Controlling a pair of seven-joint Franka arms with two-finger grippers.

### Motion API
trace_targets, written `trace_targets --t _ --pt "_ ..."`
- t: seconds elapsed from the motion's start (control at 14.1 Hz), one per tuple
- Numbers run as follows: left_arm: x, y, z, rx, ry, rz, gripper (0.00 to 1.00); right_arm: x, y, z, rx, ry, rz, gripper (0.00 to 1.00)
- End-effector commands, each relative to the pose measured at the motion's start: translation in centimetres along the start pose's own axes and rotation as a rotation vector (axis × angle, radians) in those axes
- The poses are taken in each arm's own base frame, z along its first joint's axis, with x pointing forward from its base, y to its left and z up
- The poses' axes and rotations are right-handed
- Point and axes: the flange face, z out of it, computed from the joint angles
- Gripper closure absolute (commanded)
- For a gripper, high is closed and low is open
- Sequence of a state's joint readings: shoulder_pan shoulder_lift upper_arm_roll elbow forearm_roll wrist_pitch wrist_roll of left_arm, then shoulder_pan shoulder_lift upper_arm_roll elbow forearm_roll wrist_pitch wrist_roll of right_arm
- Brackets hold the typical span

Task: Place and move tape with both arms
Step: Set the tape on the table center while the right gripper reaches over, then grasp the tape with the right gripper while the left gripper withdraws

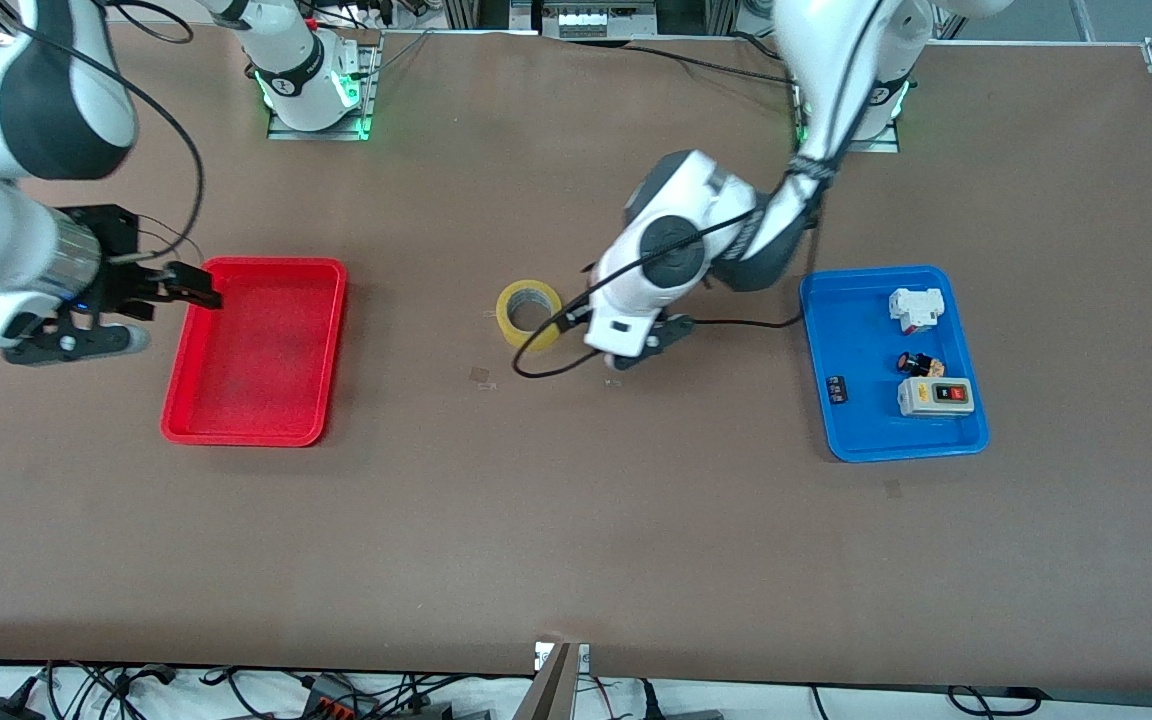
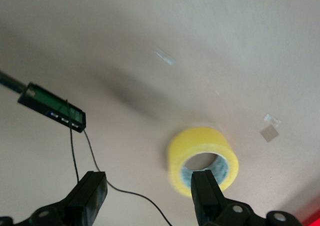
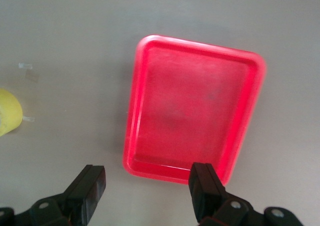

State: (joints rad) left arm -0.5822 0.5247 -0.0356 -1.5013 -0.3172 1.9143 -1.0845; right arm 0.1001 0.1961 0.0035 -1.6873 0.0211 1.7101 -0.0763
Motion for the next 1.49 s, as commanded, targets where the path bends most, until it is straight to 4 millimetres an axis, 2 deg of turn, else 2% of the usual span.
trace_targets --t 0.0,0.14,0.28,0.43,0.64,0.71,0.78,0.85,0.99,1.14,1.28,1.42 --pt "4.4 -6.4 -7.4 0.066 0.018 -0.060 0.00 2.4 -6.0 3.5 -0.005 -0.021 -0.092 0.00" --pt "7.5 -10.7 -11.1 0.108 0.014 -0.009 0.00 4.0 -10.7 6.7 -0.002 -0.015 -0.113 0.00" --pt "10.4 -15.4 -14.4 0.125 -0.034 0.070 0.00 5.3 -15.8 10.7 -0.013 -0.004 -0.063 0.00" --pt "13.0 -19.9 -17.3 0.136 -0.048 0.149 0.00 5.8 -22.6 14.0 -0.025 0.021 0.005 0.00" --pt "14.6 -24.9 -20.2 0.183 -0.059 0.274 0.00 5.4 -29.9 17.2 -0.032 0.042 0.027 0.00" --pt "14.8 -26.2 -20.9 0.191 -0.050 0.294 0.00 5.2 -31.4 18.2 -0.030 0.052 0.033 0.00" --pt "14.7 -28.1 -22.1 0.194 -0.033 0.303 0.00 4.9 -32.6 19.0 -0.030 0.053 0.039 0.00" --pt "14.4 -28.7 -22.9 0.194 -0.022 0.340 0.00 4.3 -33.8 20.1 -0.036 0.043 0.032 0.00" --pt "13.9 -30.7 -25.5 0.189 0.021 0.411 0.00 3.7 -34.4 21.7 -0.056 0.010 0.020 0.00" --pt "12.9 -31.8 -27.3 0.178 0.040 0.504 0.00 3.4 -34.0 22.6 -0.069 -0.017 0.020 0.00" --pt "13.0 -32.9 -29.1 0.173 0.074 0.576 0.00 3.2 -34.2 24.4 -0.082 -0.046 0.019 0.00" --pt "13.5 -32.8 -31.4 0.222 0.176 0.674 0.00 2.9 -34.8 25.7 -0.092 -0.059 0.013 0.00"
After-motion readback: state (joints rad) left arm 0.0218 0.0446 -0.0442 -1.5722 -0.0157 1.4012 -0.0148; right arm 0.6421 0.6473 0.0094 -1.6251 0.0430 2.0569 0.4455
